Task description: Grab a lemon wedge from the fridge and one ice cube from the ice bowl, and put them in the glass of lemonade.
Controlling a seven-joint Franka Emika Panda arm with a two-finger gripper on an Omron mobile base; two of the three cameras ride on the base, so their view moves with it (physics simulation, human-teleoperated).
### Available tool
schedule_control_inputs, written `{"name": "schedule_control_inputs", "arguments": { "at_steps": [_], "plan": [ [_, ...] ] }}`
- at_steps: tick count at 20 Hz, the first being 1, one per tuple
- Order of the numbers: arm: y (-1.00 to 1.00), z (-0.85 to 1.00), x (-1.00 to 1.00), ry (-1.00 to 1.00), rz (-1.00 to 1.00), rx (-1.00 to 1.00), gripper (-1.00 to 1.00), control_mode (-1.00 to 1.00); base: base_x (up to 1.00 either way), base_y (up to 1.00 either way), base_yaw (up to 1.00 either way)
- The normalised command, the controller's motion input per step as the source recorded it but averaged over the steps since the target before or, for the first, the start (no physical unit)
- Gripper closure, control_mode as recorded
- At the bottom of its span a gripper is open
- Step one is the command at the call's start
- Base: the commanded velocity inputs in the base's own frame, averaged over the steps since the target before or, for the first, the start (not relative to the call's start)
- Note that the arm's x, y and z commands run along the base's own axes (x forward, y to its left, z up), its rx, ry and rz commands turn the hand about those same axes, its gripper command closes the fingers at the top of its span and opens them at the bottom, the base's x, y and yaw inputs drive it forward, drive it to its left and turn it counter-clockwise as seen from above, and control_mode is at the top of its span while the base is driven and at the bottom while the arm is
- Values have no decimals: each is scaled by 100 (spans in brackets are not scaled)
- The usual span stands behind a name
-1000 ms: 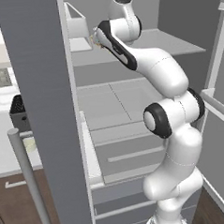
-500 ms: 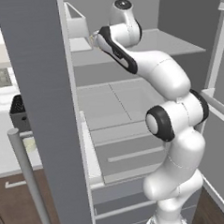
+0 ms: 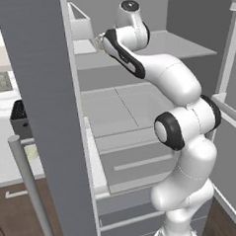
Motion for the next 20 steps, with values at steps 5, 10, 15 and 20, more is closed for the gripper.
{"name": "schedule_control_inputs", "arguments": {
  "at_steps": [5, 10, 15, 20],
  "plan": [
    [0, 0, 0, 0, 0, 0, 100, -100, 0, 0, 0],
    [0, 0, 0, 2, 0, 0, 100, -100, 0, 0, 0],
    [-3, 0, -24, 1, 0, 0, 100, -100, 0, 0, 0],
    [-30, -2, -100, -10, 0, 5, 100, -100, 0, 0, 0]
  ]
}}
